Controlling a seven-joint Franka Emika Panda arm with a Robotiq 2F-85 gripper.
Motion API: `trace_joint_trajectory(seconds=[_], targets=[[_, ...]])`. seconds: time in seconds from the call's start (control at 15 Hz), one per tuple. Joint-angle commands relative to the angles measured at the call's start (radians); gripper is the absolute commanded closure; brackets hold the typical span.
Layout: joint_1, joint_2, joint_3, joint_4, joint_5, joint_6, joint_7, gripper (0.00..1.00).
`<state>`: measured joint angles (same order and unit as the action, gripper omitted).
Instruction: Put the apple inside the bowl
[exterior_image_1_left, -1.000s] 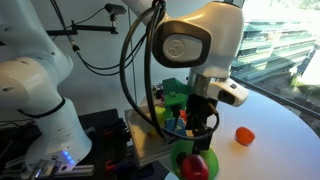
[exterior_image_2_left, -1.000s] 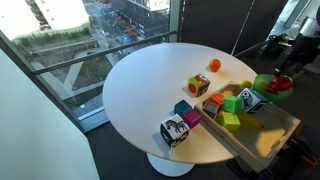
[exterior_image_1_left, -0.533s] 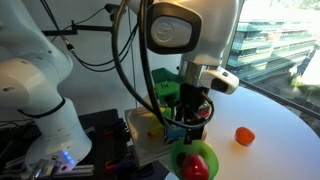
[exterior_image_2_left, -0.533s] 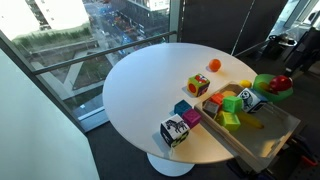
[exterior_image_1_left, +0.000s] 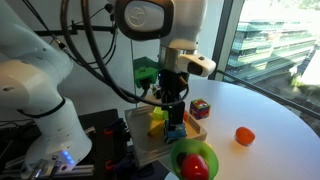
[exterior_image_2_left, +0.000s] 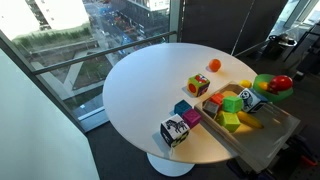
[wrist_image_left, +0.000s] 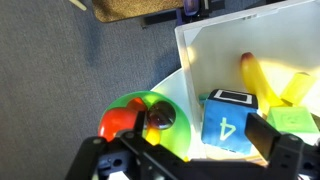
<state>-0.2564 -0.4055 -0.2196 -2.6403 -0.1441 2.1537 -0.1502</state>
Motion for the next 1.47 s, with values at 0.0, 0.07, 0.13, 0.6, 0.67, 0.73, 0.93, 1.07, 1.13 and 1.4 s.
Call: trace_joint_trajectory(seconds=[0.0, 0.07, 0.13, 0.6, 0.67, 0.73, 0.93, 1.07, 1.13, 1.4], targets=[[-0.016, -0.130, 0.044, -0.072, -0.063, -0.015, 0.088, 0.00], [-0.019, -0.156, 0.056, -0.084, -0.076, -0.018, 0.110, 0.00], [-0.022, -0.181, 0.066, -0.096, -0.088, -0.019, 0.127, 0.00], [-0.006, -0.375, 0.074, -0.137, -0.074, -0.129, 0.114, 0.00], [-0.001, -0.398, 0.068, -0.135, -0.069, -0.159, 0.101, 0.00], [0.005, -0.421, 0.062, -0.131, -0.063, -0.190, 0.089, 0.00], [0.027, -0.479, 0.038, -0.113, -0.053, -0.304, 0.025, 0.00], [0.044, -0.509, 0.021, -0.100, -0.051, -0.383, -0.024, 0.00], [0.050, -0.523, 0.014, -0.094, -0.052, -0.417, -0.042, 0.00], [0.055, -0.531, 0.014, -0.108, -0.073, -0.422, -0.015, 0.00]])
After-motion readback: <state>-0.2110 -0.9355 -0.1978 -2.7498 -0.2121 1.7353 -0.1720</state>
